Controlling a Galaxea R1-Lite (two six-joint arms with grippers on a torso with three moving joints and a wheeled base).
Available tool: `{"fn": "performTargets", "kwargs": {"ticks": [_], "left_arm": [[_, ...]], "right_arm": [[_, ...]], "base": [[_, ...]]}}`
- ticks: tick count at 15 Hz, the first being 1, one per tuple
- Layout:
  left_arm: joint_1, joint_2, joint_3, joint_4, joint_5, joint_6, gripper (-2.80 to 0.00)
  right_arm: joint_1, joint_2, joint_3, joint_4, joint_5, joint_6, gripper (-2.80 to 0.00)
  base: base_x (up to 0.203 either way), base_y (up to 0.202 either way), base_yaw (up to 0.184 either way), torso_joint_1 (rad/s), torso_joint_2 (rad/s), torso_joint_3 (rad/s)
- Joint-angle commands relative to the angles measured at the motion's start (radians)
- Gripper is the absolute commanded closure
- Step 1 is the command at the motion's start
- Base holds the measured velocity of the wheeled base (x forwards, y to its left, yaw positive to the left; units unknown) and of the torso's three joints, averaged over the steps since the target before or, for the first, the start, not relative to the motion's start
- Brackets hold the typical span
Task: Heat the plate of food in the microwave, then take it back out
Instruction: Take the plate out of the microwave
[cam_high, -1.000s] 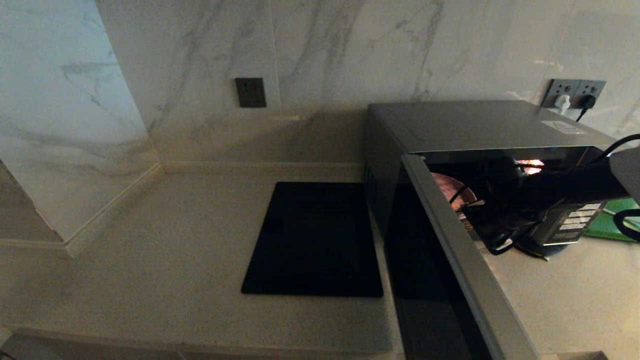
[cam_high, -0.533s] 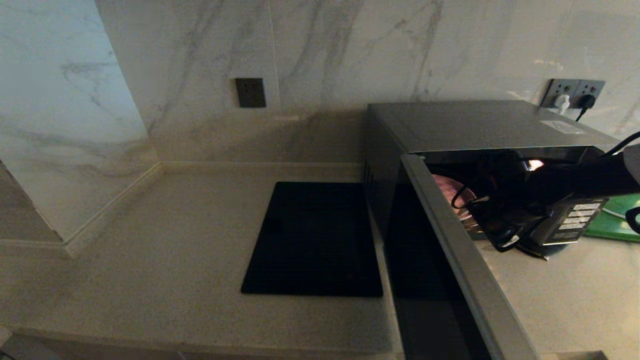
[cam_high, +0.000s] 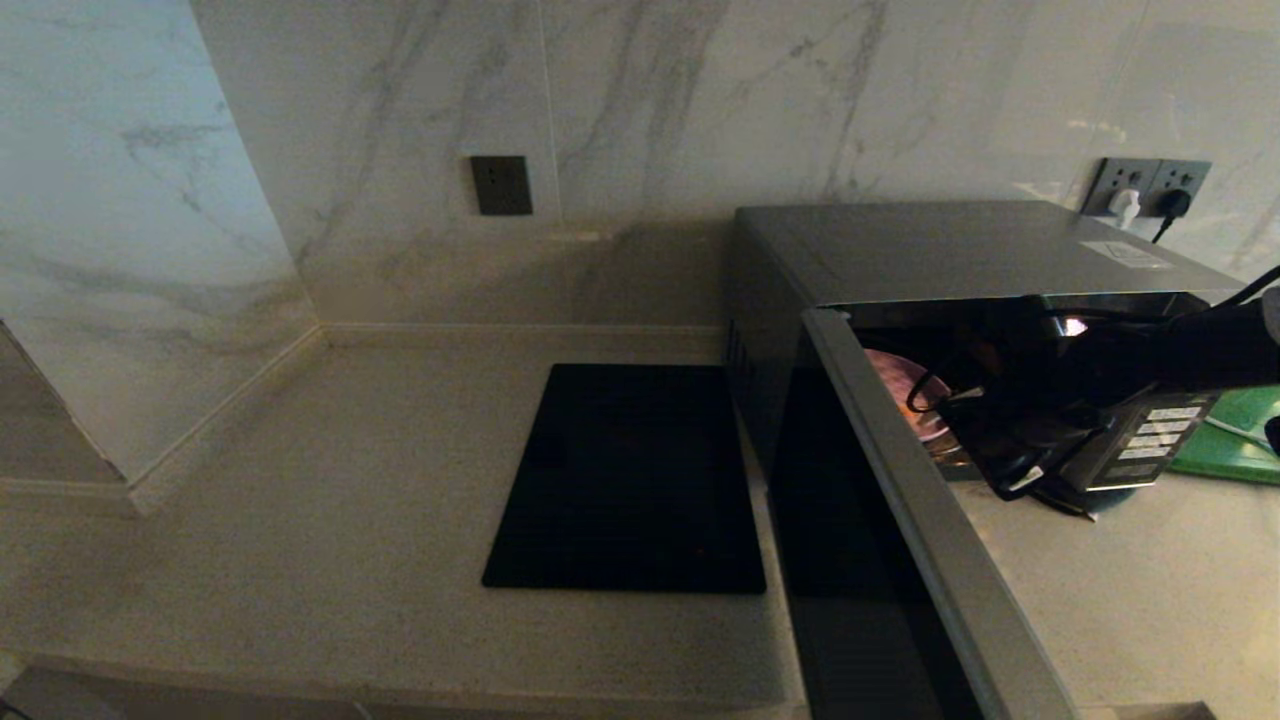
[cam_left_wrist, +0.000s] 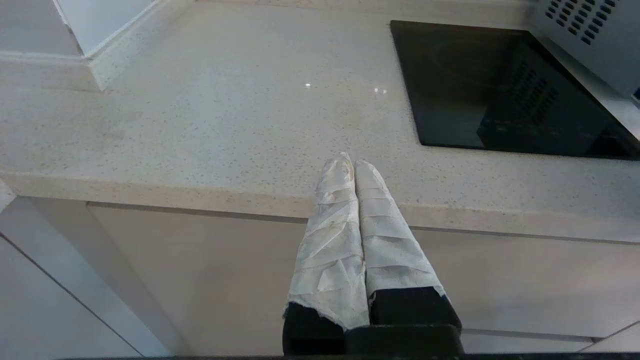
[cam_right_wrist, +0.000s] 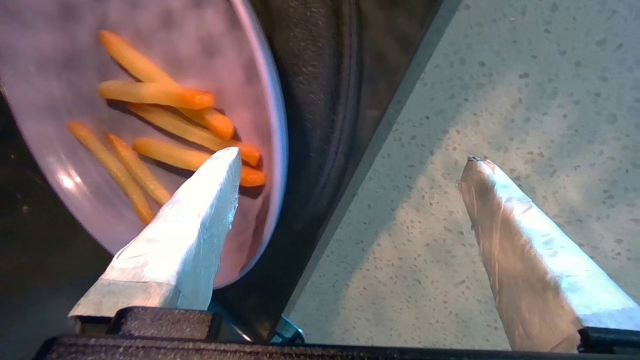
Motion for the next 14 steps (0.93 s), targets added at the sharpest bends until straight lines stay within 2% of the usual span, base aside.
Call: {"fn": "performTargets", "kwargs": {"ticks": [1, 5, 14], "left_arm": [[0.001, 0.002, 0.0, 0.0, 0.0, -0.001, 0.0], [0.001, 0.002, 0.0, 0.0, 0.0, -0.001, 0.0], [0.001, 0.001, 0.0, 0.0, 0.0, -0.001, 0.0]], "right_arm": [[0.001, 0.007, 0.001, 0.004, -0.001, 0.004, -2.8], [0.002, 0.022, 0.001, 0.033, -0.001, -0.027, -2.8], [0.001, 0.026, -0.003, 0.033, -0.001, -0.028, -2.8]], "base": [[0.0, 0.0, 0.0, 0.0, 0.0, 0.0], [0.0, 0.0, 0.0, 0.0, 0.0, 0.0], [0.0, 0.0, 0.0, 0.0, 0.0, 0.0]]}}
